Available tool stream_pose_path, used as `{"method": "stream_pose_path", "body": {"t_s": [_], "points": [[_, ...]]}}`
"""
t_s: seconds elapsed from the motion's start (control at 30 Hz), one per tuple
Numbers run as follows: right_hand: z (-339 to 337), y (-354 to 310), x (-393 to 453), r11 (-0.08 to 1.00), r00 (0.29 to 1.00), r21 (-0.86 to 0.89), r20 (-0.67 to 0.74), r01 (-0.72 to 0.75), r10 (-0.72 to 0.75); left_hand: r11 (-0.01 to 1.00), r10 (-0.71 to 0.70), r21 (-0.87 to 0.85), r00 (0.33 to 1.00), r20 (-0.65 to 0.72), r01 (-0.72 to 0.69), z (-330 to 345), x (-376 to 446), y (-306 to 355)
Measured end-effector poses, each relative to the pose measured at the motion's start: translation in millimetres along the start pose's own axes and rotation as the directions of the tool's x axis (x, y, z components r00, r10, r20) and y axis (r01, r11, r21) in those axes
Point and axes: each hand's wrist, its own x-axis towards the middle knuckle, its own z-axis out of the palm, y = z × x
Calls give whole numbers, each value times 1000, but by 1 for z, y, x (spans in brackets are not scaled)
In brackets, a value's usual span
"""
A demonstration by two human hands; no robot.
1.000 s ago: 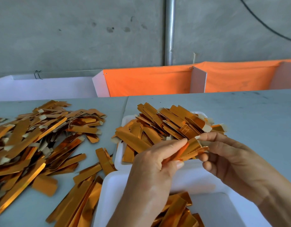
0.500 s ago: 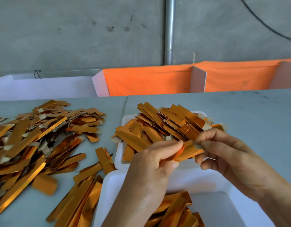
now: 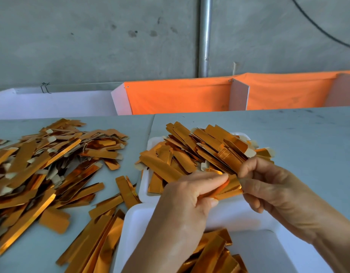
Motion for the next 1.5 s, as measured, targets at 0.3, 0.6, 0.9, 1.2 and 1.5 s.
{"method": "stream_pose_path", "body": {"t_s": [0.3,0.6,0.9,1.2,1.5], "points": [[-3,2,3,963,995,254,69,-90,75,991,40,130,998,-48,-33,1,0,0],[-5,6,3,927,982,331,114,-178,148,994,51,96,998,-22,-49,-2,0,0],[-6,4,2,900,963,354,183,-254,200,1000,4,14,1000,12,-4,-5,-2,2],[-5,2,1,927,968,290,149,-238,201,1000,-22,1,999,45,22,-8,-2,3],[-2,5,0,961,976,183,98,-208,193,994,50,94,998,45,-54,-8,-1,2]]}}
